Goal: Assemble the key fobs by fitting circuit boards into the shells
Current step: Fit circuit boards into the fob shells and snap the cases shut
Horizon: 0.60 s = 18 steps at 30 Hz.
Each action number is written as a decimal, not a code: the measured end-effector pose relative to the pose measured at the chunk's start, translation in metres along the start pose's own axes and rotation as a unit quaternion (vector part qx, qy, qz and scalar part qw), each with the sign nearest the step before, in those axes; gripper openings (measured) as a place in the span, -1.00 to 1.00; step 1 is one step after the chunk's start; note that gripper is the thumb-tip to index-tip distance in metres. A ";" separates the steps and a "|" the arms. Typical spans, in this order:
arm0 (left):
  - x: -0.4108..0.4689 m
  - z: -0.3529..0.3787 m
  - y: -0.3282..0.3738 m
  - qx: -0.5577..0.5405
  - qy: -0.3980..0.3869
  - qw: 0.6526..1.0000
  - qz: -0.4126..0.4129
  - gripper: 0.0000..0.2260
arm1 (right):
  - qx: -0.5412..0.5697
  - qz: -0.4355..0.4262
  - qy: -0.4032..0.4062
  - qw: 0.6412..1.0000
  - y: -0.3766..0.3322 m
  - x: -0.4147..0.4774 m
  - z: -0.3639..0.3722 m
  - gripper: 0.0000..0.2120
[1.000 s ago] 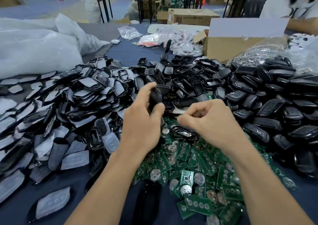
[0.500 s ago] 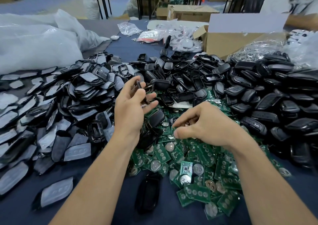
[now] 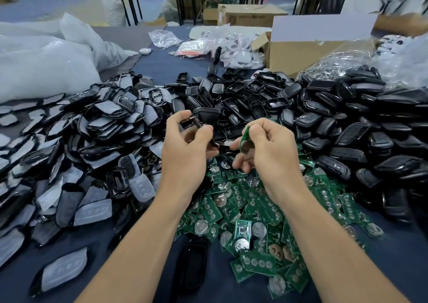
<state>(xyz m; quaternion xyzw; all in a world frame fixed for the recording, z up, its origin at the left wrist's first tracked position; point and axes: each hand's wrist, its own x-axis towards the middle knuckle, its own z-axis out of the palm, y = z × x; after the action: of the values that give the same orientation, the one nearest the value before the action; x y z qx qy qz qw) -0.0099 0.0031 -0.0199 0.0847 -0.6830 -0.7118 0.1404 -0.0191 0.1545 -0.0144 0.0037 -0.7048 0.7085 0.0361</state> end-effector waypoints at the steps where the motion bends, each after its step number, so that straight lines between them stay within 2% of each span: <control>1: -0.001 0.000 -0.001 0.014 -0.002 1.000 0.007 -0.66 | 0.006 0.006 0.000 1.000 0.001 0.000 0.002 -0.71; 3: -0.002 -0.001 -0.003 0.047 -0.019 0.999 0.020 -0.67 | -0.017 0.017 0.001 1.000 0.006 0.001 0.003 -0.77; 5: -0.004 0.000 -0.003 0.067 -0.046 0.996 0.029 -0.70 | -0.057 0.030 -0.007 0.998 0.007 0.002 0.002 -0.92; 8: -0.005 0.002 -0.003 0.072 -0.071 0.994 0.039 -0.70 | -0.045 0.038 -0.018 0.998 0.006 0.002 0.000 -0.80; 15: -0.004 0.002 -0.003 0.043 -0.095 0.994 0.032 -0.60 | 0.007 0.023 -0.019 1.000 -0.002 0.001 -0.004 -0.84; 18: -0.002 0.002 -0.005 0.031 -0.100 0.994 0.023 -0.58 | 0.006 0.022 -0.021 1.000 -0.002 0.002 -0.004 -0.78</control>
<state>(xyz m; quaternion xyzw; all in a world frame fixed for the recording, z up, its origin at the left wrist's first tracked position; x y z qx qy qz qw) -0.0092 0.0053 -0.0252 0.0012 -0.7172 -0.6917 0.0850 -0.0205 0.1582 -0.0122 0.0034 -0.7013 0.7128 0.0057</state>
